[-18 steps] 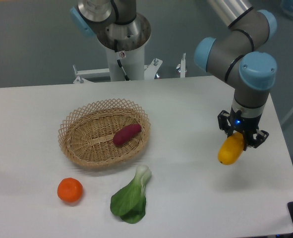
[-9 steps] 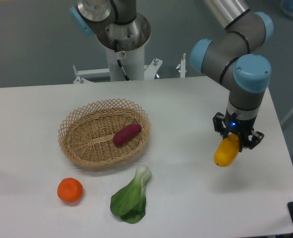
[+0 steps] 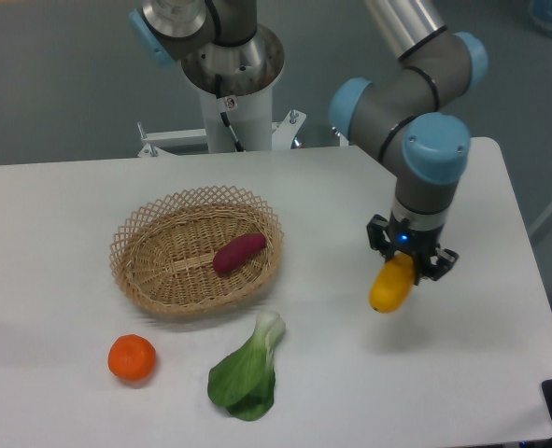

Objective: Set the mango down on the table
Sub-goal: 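Carry the mango toward the basket and lower it onto the table, then open the gripper to release the mango on the table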

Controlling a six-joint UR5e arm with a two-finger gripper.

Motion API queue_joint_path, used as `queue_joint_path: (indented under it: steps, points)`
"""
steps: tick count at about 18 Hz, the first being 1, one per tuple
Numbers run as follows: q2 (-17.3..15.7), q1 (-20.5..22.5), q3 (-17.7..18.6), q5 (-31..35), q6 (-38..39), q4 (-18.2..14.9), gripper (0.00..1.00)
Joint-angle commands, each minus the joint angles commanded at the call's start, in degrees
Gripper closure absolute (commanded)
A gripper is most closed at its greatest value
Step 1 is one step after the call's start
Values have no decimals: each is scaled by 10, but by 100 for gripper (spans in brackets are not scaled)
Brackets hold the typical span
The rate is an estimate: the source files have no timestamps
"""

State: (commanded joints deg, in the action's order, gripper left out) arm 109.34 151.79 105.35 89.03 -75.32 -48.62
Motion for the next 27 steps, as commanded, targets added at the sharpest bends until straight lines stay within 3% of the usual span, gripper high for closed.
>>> queue_joint_path:
  steps: [3, 9, 17, 18, 20, 21, 22, 27]
  points:
    - [-10, 7, 55, 2, -2, 48, 61]
    - [-30, 20, 105, 46, -102, 51, 63]
    - [-64, 37, 158, 50, -192, 51, 62]
    - [-65, 37, 160, 50, -201, 51, 60]
    - [-66, 37, 160, 49, -213, 51, 43]
    - [-66, 38, 160, 49, -214, 50, 26]
    - [-66, 39, 160, 47, -215, 50, 0]
    - [-74, 40, 146, 49, -208, 49, 0]
